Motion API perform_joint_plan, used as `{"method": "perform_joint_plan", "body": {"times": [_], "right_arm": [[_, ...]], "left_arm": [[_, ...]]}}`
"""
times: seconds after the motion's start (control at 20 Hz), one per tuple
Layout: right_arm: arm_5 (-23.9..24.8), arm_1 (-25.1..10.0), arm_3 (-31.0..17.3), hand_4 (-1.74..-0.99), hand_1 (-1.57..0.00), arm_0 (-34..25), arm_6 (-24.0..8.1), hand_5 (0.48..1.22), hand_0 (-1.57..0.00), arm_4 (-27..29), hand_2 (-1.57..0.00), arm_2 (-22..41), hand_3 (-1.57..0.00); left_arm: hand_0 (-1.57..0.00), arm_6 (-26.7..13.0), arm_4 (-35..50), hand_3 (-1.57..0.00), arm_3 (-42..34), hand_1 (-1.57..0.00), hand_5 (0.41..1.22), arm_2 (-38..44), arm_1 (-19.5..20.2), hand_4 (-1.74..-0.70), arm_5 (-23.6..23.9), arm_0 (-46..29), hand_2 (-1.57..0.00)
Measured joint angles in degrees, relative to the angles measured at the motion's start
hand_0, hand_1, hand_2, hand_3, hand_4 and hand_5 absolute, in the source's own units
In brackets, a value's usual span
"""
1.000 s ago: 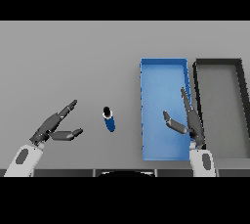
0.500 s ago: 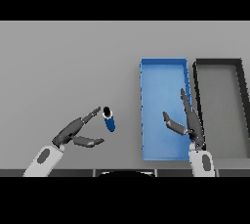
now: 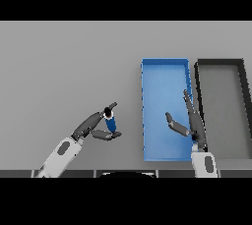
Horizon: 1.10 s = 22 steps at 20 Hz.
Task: Pick up the blue pipe and place it into the blue bin.
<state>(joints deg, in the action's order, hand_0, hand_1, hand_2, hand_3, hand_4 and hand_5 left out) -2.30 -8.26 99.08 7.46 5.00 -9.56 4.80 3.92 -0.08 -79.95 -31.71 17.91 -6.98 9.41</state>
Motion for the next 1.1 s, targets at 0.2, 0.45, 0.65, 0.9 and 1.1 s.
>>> {"method": "perform_joint_plan", "body": {"times": [0.2, 0.45, 0.65, 0.9, 1.1], "right_arm": [[0.5, -0.6, -0.7, -1.207, 0.0, 0.2, 1.0, 0.65, 0.0, -1.1, 0.0, -0.2, 0.0], [0.2, -0.7, -0.6, -1.22, 0.0, 0.5, 1.6, 0.656, 0.0, -0.5, 0.0, -0.5, 0.0], [-0.4, -0.5, -0.8, -1.233, 0.0, 0.8, 2.2, 0.66, 0.0, 0.0, 0.0, -0.3, 0.0], [-0.8, -0.4, -1.1, -1.22, 0.0, -0.6, 0.7, 0.635, 0.0, 0.8, 0.0, -0.5, 0.0], [-0.8, 0.1, -1.0, -1.229, 0.0, -0.8, 0.0, 0.633, 0.0, 1.2, 0.0, -0.4, 0.0]], "left_arm": [[0.0, 2.4, 1.0, 0.0, 2.4, 0.0, 0.463, -0.4, -2.9, -1.11, -0.9, 0.6, 0.0], [-0.36, 4.5, 5.1, -0.74, 3.9, -0.55, 0.832, 1.2, -7.0, -1.37, -1.2, 0.6, -0.69], [-1.07, 4.6, 5.2, -1.19, 2.8, -1.15, 1.062, 0.7, -8.0, -1.58, -0.9, -0.7, -1.21], [-1.41, 7.2, 1.8, -1.45, 1.0, -1.43, 1.169, -0.9, -8.7, -1.49, 0.9, -1.4, -1.45], [-1.5, 9.0, 2.1, -1.52, -2.7, -1.51, 1.2, 0.7, -9.4, -1.47, 0.8, -0.7, -1.52]]}}
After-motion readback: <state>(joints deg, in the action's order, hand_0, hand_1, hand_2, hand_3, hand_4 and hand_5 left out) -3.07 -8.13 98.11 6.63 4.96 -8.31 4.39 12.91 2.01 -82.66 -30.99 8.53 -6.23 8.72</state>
